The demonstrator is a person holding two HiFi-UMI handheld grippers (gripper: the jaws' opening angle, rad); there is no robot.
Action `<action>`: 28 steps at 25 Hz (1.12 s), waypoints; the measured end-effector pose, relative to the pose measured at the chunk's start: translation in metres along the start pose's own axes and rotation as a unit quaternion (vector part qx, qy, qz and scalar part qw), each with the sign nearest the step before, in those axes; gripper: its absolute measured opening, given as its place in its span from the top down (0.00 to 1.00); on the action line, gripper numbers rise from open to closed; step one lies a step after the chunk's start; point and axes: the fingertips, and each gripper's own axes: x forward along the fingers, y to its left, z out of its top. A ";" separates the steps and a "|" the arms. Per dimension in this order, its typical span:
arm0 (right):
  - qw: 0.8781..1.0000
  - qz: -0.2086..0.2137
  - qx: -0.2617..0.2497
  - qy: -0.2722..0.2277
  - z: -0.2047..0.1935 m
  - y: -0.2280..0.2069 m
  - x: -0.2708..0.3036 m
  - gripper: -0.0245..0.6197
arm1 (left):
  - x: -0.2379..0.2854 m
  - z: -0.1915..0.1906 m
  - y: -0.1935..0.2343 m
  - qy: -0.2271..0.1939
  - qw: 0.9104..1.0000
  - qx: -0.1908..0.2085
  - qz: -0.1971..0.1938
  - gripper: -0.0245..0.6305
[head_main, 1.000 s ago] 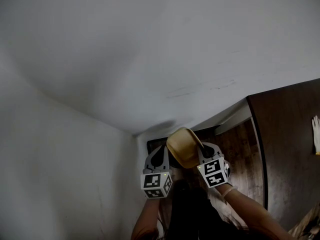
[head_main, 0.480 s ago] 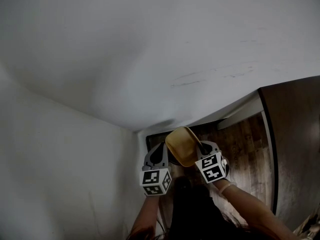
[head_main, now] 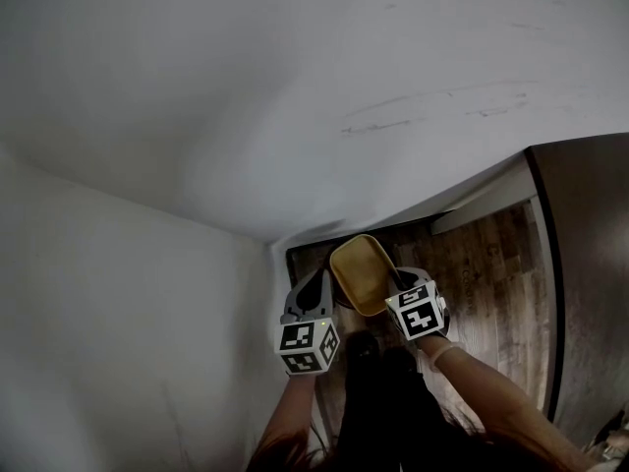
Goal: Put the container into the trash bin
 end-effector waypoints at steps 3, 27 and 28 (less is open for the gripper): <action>1.000 0.000 0.011 0.007 -0.006 0.000 0.009 0.93 | 0.004 -0.003 0.001 0.001 1.000 -0.003 -0.005 0.93; 0.996 0.023 0.082 0.022 -0.009 0.009 0.048 0.73 | 0.013 -0.014 0.020 0.013 1.000 -0.018 -0.011 0.93; 0.996 0.024 0.082 0.022 -0.008 0.009 0.048 0.73 | 0.013 -0.014 0.020 0.013 1.000 -0.018 -0.011 0.93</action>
